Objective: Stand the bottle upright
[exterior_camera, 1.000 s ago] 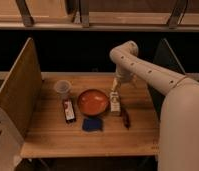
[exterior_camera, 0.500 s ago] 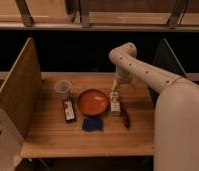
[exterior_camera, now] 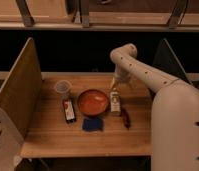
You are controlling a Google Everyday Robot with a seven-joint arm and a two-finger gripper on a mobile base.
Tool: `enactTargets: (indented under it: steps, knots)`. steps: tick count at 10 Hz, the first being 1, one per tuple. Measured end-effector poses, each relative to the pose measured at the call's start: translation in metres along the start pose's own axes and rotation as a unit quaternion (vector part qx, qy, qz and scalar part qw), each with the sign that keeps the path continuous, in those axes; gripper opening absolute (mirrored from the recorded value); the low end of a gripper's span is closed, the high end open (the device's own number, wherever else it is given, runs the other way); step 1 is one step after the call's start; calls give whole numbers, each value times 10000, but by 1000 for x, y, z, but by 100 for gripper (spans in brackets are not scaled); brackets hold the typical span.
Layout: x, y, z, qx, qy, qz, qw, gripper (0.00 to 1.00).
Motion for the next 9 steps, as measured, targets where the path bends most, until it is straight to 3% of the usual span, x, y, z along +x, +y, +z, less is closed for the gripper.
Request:
enactTargets:
  steps: [2,9]
  knots:
    - [-11,3,16,-206,-14,403,9990,70]
    - [-12,7,19,-274,-25,322,9991,70]
